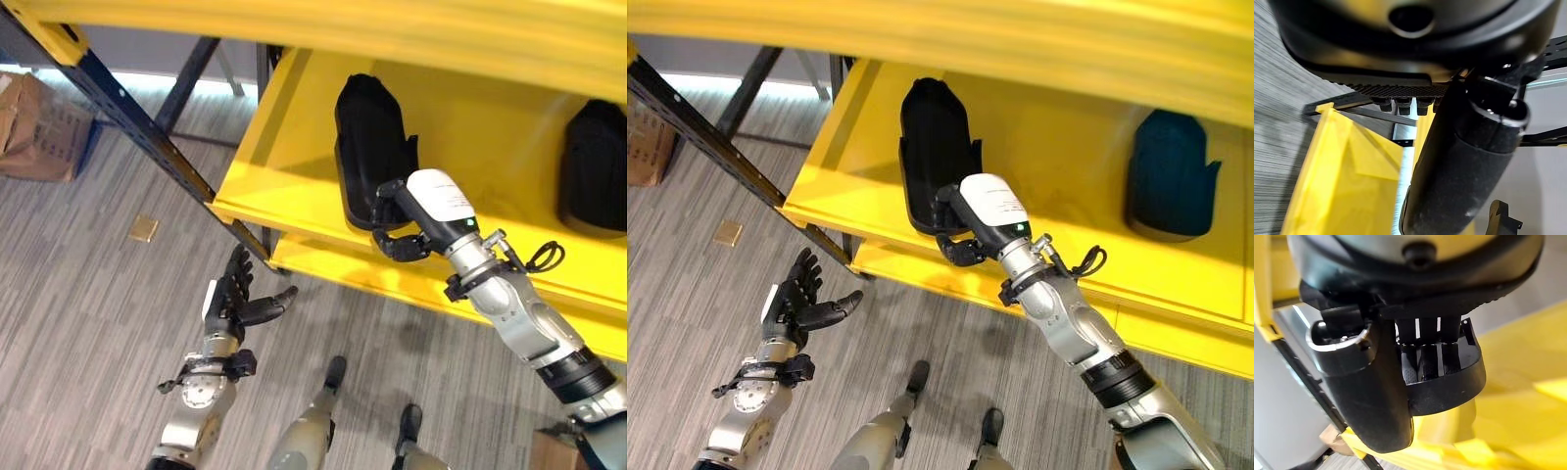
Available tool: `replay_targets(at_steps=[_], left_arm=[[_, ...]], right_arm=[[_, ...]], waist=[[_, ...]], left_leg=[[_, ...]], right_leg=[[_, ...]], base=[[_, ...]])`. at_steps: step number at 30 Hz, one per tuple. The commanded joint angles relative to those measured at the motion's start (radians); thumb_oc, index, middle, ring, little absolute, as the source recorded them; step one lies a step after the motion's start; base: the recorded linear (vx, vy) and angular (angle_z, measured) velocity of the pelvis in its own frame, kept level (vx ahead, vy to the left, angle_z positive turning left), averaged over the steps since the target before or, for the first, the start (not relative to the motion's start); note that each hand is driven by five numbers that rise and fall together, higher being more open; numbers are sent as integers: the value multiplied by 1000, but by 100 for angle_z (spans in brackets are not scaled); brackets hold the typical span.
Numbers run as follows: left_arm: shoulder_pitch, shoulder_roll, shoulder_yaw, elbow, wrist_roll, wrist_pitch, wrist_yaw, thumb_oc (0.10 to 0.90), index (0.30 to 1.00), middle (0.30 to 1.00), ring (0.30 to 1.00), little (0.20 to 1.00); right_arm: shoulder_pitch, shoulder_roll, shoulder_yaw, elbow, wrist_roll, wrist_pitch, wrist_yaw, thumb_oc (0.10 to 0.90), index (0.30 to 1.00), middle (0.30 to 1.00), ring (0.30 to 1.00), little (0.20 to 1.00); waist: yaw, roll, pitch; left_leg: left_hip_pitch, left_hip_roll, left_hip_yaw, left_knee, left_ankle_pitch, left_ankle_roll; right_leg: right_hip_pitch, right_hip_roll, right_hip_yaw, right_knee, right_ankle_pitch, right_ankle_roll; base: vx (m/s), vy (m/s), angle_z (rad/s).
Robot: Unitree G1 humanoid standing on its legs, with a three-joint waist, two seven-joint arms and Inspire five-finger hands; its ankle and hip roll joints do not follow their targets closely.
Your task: Move parts from the plastic box to the shelf.
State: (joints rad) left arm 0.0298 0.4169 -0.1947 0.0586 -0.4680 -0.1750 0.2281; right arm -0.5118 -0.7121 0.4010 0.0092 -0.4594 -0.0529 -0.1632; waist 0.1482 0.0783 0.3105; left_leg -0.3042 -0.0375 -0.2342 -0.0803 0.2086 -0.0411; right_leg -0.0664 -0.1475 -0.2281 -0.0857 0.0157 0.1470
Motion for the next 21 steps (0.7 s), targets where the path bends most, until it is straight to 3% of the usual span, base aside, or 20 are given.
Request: replay_targets(at_steps=[1,8,21], left_arm=[[-89,59,57,-100,-23,-87,-2,900,1000,1000,1000,1000],[-72,69,54,-115,-32,-86,-3,900,1000,1000,1000,1000],[-94,82,41,-110,-41,-95,7,900,1000,1000,1000,1000]], right_arm=[[-168,-2,-92,-110,19,-37,-141,400,300,300,300,300],[-232,-12,-119,-103,0,-11,-204,400,300,300,300,300],[-362,-26,-115,-29,17,27,-268,400,300,300,300,300]], waist=[[-12,-60,4],[-34,-38,62],[-55,-56,82]], left_leg=[[35,93,85,33,-43,-63],[-5,124,109,22,-22,-68],[-19,146,176,-7,-29,-73]], right_leg=[[-37,-43,61,127,-17,-42],[-153,-19,108,188,-25,-55],[-228,-5,172,166,17,-45]], base=[[-119,-33,16],[-72,6,-7],[3,26,-14]])
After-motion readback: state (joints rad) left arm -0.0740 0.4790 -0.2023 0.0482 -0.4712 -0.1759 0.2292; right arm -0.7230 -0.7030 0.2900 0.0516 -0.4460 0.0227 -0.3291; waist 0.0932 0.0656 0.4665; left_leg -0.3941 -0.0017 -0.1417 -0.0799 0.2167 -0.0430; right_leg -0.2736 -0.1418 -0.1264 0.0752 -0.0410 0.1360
